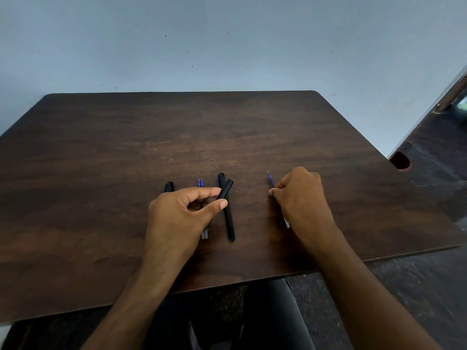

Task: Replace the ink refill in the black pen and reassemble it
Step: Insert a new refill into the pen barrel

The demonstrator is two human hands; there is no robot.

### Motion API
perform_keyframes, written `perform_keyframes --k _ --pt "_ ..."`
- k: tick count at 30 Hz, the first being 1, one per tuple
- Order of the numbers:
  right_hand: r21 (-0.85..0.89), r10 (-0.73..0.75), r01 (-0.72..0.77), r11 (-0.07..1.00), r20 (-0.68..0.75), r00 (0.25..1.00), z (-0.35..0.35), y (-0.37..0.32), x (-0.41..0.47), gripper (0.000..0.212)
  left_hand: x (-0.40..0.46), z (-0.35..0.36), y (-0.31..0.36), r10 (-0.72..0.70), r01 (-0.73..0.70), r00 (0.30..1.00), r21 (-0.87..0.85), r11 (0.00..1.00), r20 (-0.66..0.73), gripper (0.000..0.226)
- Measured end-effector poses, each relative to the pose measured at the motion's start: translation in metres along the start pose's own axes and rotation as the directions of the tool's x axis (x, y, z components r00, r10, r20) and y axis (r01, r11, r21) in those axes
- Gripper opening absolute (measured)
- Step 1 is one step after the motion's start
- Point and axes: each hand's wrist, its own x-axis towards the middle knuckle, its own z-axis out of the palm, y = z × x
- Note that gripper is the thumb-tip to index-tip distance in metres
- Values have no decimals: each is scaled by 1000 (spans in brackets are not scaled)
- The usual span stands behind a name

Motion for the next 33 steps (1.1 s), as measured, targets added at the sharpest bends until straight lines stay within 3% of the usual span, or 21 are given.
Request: perform_keyframes --k 22,29,33 --pt "-1 28 -28 1000 42 999 -7 -3 -3 27 3 -2 -2 -6 6 1000 28 1000 9 28" --pt "79 -107 117 990 -123 987 -7 -13 -15 19 4 -4 -2 5 -5 1000 17 1000 9 28" --pt "75 -175 182 980 -95 980 -10 -24 -21 18 4 -12 -6 5 -4 1000 19 1000 -15 28"
